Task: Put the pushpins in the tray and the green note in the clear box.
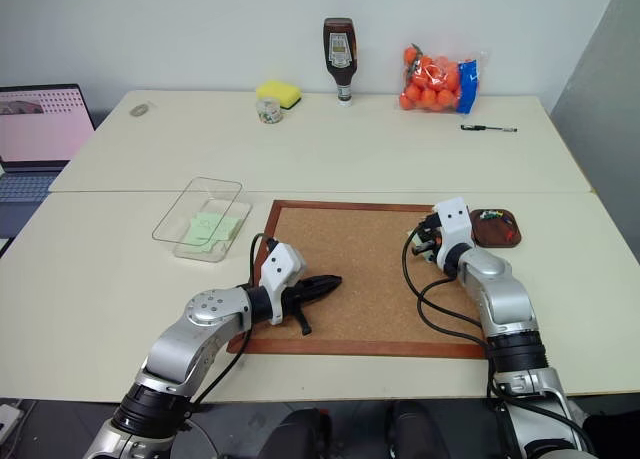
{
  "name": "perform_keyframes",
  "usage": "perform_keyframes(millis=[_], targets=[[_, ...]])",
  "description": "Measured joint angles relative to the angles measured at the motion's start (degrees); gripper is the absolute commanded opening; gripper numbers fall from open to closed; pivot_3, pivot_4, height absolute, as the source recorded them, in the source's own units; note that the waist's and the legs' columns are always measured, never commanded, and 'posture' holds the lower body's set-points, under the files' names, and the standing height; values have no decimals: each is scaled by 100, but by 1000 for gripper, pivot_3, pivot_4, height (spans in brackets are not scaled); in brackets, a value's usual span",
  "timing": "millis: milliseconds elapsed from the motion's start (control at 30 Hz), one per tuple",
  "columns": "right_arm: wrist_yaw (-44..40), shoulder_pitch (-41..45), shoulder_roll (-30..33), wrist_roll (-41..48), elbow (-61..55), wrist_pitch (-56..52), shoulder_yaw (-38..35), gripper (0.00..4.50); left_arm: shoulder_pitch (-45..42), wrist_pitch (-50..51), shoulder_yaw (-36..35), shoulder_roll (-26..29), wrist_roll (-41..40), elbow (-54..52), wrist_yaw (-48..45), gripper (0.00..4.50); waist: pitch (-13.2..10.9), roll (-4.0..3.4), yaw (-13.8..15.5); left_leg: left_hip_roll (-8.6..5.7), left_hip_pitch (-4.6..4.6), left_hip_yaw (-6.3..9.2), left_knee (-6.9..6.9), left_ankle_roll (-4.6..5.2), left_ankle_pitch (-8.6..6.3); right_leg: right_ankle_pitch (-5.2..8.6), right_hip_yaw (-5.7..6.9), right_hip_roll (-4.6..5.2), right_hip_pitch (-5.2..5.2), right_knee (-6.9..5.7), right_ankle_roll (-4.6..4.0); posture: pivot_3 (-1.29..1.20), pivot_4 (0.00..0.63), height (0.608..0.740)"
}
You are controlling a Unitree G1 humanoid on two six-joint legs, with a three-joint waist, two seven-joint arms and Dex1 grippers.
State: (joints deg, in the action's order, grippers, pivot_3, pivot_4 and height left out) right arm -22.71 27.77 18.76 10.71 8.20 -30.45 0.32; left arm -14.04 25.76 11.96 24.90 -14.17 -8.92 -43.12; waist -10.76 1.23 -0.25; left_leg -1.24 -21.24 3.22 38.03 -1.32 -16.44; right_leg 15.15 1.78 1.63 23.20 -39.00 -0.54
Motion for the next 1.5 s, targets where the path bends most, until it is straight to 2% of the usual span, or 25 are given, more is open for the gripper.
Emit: perform_keyframes(millis=[467,933,1267,1500], targets=[[82,-188,-339,339,-600,-46,-385,16,48,33,85,22,139,-90,4,0,0,-1,-16,0,1,0,-2,0,0,0,-1,0,1,0,0,0,150,740],[279,-265,-347,456,-1116,-57,-580,16,104,43,114,18,158,-161,2,0,0,-1,-6,1,0,0,-2,0,0,0,-1,0,0,1,1,0,150,740],[490,-812,173,609,-1967,-419,-1183,16,98,34,130,9,158,-153,-24,0,0,-1,6,0,-1,2,-2,0,0,1,1,0,0,2,2,0,150,740],[621,-1158,711,385,-1815,-528,-1470,16,84,19,128,16,157,-122,-72,0,0,-2,5,0,2,-5,-2,0,0,2,-3,-1,0,1,2,0,150,740]])
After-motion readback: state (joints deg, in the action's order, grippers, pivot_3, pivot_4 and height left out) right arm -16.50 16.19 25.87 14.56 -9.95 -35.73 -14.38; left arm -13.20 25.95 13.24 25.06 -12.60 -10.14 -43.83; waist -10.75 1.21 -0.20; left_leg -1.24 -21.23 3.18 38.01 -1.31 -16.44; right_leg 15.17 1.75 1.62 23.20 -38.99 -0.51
